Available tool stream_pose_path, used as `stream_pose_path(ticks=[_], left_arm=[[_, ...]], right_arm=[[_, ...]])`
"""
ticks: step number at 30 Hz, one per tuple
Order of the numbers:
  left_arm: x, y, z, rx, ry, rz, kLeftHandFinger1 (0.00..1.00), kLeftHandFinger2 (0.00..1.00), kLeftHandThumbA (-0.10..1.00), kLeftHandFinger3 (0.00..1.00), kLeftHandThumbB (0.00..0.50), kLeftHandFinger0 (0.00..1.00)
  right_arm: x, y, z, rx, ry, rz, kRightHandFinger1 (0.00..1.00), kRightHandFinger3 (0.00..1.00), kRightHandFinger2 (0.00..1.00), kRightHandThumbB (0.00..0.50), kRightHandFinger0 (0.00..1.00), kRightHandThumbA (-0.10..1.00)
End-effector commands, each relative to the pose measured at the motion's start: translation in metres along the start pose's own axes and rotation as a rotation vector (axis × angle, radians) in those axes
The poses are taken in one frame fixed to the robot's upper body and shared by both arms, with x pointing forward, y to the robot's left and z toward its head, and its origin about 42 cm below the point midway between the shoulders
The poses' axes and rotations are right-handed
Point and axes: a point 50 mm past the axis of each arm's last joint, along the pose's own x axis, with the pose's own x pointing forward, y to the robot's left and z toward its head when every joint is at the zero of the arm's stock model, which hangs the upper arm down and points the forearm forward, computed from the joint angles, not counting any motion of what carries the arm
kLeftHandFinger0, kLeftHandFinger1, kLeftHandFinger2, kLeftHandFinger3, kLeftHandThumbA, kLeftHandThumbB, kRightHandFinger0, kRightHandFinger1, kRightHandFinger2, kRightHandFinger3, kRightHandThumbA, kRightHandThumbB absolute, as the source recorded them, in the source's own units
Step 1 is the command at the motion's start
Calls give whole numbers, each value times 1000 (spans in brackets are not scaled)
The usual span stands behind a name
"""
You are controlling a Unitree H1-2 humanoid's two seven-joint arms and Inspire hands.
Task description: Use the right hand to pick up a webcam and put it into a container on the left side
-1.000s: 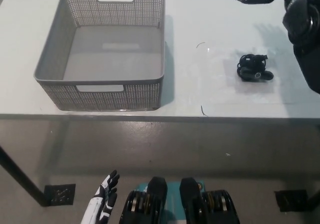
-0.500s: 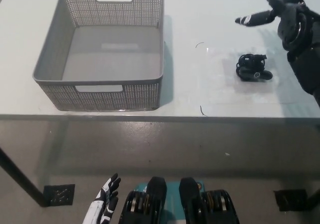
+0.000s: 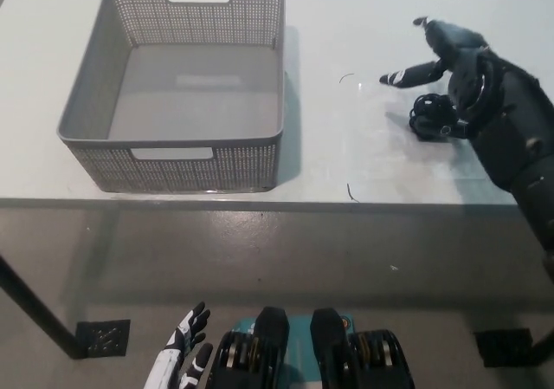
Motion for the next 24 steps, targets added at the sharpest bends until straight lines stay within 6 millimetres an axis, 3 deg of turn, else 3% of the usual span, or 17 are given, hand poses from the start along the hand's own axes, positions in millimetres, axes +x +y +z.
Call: stream_pose_path(ticks=[1, 5, 9, 24], left_arm=[[0, 2, 8, 9, -46, -3, 1000, 1000, 900, 1000, 276, 1000], [1, 2, 8, 13, -58, -7, 1000, 1000, 909, 1000, 271, 1000], [0, 3, 7, 7, -56, -8, 1000, 1000, 914, 1000, 284, 1000], [-4, 4, 7, 14, -56, -6, 1000, 1000, 929, 1000, 281, 1000]], right_arm=[[1, -15, 14, 12, -18, -43, 1000, 1000, 1000, 494, 1000, 864], [4, 3, 7, -41, 23, -23, 1000, 1000, 1000, 500, 1000, 856], [6, 20, -13, -114, 88, -13, 1000, 1000, 1000, 500, 1000, 804], [5, 37, -60, -250, 208, 17, 1000, 1000, 1000, 495, 1000, 776]])
